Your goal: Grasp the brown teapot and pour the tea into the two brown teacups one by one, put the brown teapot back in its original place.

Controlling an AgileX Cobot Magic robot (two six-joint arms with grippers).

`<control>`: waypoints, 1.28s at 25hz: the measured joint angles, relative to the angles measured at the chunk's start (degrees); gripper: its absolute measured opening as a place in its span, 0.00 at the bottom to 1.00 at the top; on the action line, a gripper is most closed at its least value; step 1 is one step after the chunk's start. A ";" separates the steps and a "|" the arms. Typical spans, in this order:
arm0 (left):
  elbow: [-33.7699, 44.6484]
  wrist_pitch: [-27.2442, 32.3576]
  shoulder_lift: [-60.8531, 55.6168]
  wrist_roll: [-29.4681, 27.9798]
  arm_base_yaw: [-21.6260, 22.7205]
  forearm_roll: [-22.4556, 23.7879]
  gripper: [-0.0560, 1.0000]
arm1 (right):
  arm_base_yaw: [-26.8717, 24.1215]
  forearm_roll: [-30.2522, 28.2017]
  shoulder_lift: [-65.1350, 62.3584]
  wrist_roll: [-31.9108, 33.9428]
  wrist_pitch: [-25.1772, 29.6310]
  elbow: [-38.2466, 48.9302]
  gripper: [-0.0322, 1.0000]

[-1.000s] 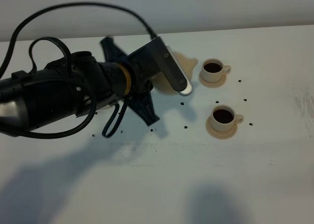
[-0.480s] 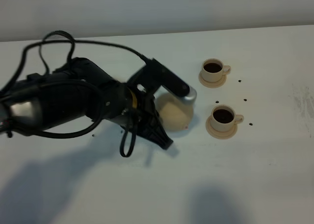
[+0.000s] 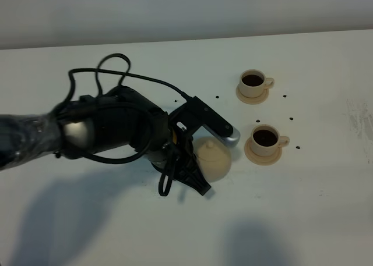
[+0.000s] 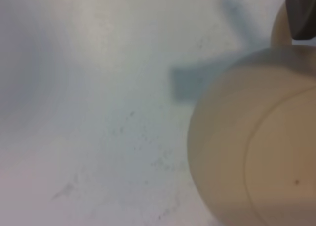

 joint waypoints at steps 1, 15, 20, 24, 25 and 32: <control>-0.20 0.00 0.47 0.00 0.00 0.00 0.14 | 0.00 0.00 0.00 0.00 0.00 0.00 0.25; -0.70 1.02 -8.23 -4.58 4.90 4.56 0.14 | 0.00 0.00 0.00 0.00 0.00 0.00 0.25; -0.70 3.91 -11.89 -6.26 12.05 5.93 0.14 | 0.00 0.00 0.00 0.00 0.00 0.00 0.25; -0.70 5.99 -13.33 -6.34 16.75 5.98 0.14 | 0.00 0.00 0.00 0.00 0.00 0.00 0.25; -0.70 6.55 -13.43 -6.34 17.59 5.98 0.14 | 0.00 0.00 0.00 0.00 0.00 0.00 0.25; -0.53 7.11 -13.56 -6.86 23.17 5.92 0.14 | 0.00 0.00 0.00 0.00 0.00 0.00 0.25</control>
